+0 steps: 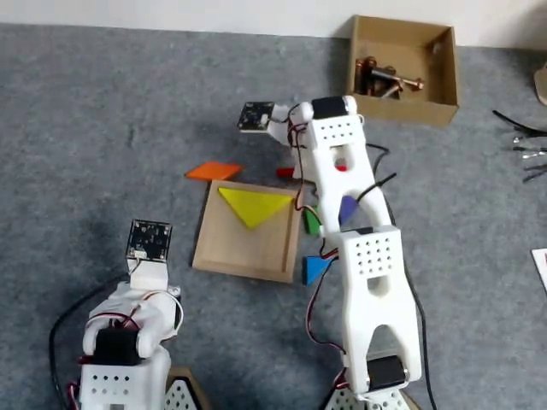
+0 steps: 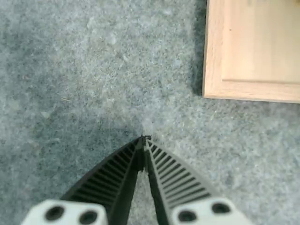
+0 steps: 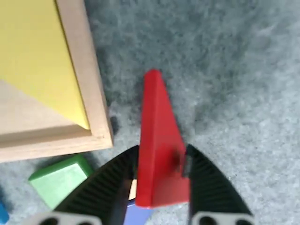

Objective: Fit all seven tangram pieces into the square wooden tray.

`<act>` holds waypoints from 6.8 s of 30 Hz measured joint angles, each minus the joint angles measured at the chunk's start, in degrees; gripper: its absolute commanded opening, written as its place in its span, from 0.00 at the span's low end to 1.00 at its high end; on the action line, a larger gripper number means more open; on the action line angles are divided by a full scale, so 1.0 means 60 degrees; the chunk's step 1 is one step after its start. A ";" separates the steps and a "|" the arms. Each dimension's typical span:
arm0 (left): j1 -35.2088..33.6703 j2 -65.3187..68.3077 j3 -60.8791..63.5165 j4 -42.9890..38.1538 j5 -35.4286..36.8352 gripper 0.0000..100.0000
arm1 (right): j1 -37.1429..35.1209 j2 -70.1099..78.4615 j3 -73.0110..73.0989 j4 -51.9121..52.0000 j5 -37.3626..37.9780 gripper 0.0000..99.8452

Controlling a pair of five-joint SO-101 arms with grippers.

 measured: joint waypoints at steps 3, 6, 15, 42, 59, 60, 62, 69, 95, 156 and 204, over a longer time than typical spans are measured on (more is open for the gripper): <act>0.0000 0.0000 0.0000 0.0000 0.0000 0.01 | 0.0000 0.0000 0.0000 -0.0015 -0.0029 0.07; 0.0000 0.0000 0.0000 0.0000 0.0000 0.01 | 0.0000 0.0000 -0.0073 -0.0029 -0.0059 0.00; 0.0000 0.0000 0.0000 0.0000 0.0000 0.01 | 0.0000 0.0015 -0.0190 0.0000 -0.1509 0.00; 0.0000 0.0000 0.0000 0.0000 0.0000 0.01 | -0.1304 -0.0073 -0.5187 0.1861 -0.8850 0.00; 0.0000 0.0000 0.0000 0.0000 0.0000 0.01 | -0.1480 -0.6374 0.1333 0.1861 -0.8938 0.00; 0.0000 0.0000 0.0000 0.0000 0.0000 0.01 | -0.1480 -0.6740 0.1758 0.1861 -0.9216 0.00; 0.0000 0.0000 0.0000 0.0000 0.0000 0.01 | -0.1480 -0.7385 0.2623 0.1861 -0.9846 0.00; 0.0000 0.0000 0.0000 0.0000 0.0000 0.01 | -0.2403 -0.8308 0.5172 0.1832 -1.2322 0.00; 0.0000 0.0000 0.0000 0.0000 0.0000 0.01 | -0.3839 -1.1678 1.2835 -0.2828 -1.2073 0.00; 0.0000 0.0000 0.0000 0.0000 0.0000 0.01 | -0.4762 -1.0242 1.6996 -1.1971 -1.5663 0.21; 0.0000 0.0000 0.0000 0.0000 0.0000 0.01 | -0.1495 -1.0242 1.2278 -0.2051 -1.0549 0.22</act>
